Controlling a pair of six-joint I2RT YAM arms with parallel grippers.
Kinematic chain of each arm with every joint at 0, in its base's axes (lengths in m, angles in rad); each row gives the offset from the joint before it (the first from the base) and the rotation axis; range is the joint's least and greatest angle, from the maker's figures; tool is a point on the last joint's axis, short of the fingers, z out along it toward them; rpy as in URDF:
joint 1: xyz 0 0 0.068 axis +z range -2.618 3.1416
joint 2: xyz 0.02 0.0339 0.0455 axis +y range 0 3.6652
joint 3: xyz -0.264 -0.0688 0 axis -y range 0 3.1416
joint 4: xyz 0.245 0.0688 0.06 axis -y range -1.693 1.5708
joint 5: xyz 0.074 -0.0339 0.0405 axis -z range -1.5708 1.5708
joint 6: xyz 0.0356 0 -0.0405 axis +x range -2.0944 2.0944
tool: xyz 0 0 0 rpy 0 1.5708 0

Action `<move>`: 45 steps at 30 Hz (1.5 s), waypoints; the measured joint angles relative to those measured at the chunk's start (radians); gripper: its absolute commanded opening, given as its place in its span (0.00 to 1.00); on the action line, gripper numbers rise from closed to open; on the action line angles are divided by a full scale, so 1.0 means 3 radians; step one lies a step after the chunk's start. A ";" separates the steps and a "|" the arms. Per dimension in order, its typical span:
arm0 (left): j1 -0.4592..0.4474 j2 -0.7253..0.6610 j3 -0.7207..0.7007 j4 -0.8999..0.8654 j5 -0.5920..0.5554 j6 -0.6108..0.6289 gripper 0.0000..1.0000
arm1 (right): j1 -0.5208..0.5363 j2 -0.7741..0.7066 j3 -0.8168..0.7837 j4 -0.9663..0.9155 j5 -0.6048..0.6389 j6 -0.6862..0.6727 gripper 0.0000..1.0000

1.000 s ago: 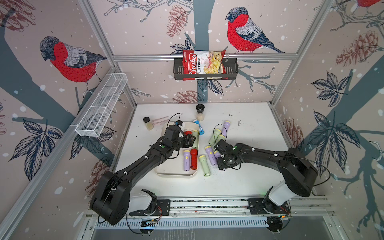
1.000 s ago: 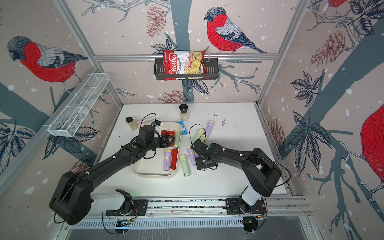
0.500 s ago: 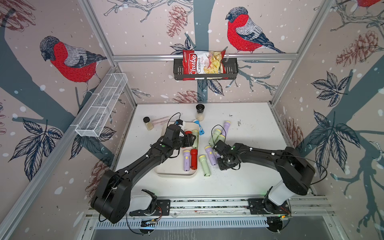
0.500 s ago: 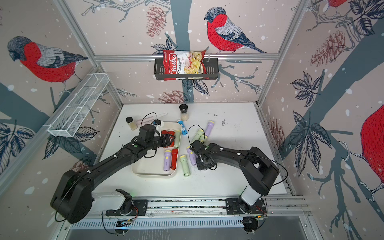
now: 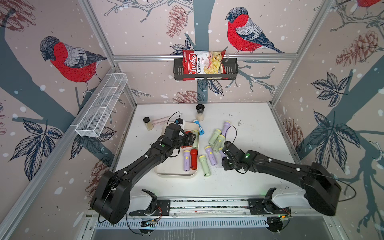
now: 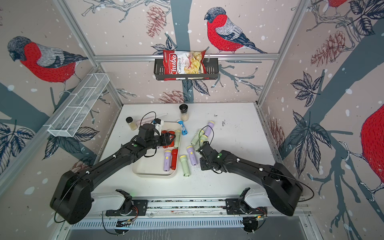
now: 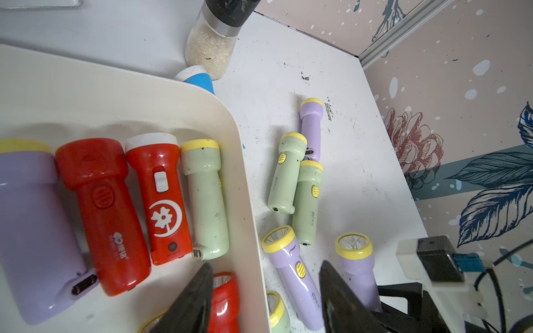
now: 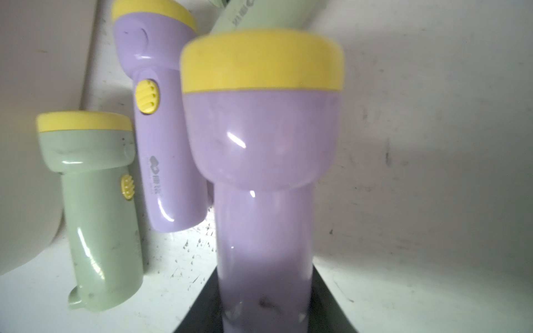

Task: Put the flashlights into the storage boxes
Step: Pick up the flashlight from the center of the board.

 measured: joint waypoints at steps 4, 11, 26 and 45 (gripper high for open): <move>0.0000 -0.0098 -0.0094 0.0108 0.0051 -0.0017 0.58 | -0.0020 -0.0492 -0.0417 0.0525 -0.0106 0.0092 0.28; -0.0009 -0.0131 -0.0327 0.0537 0.0355 -0.0088 0.58 | -0.0168 -0.1194 -0.0853 0.1279 -0.0261 0.0134 0.28; -0.0598 -0.0076 -0.0304 0.1467 0.0974 0.0191 0.58 | -0.0273 -0.1213 -0.0629 0.2043 -0.0843 -0.0304 0.28; -0.0721 -0.0013 -0.0254 0.1642 0.0724 0.0074 0.57 | 0.0144 -0.0500 -0.0038 0.1797 -0.0356 -0.0643 0.29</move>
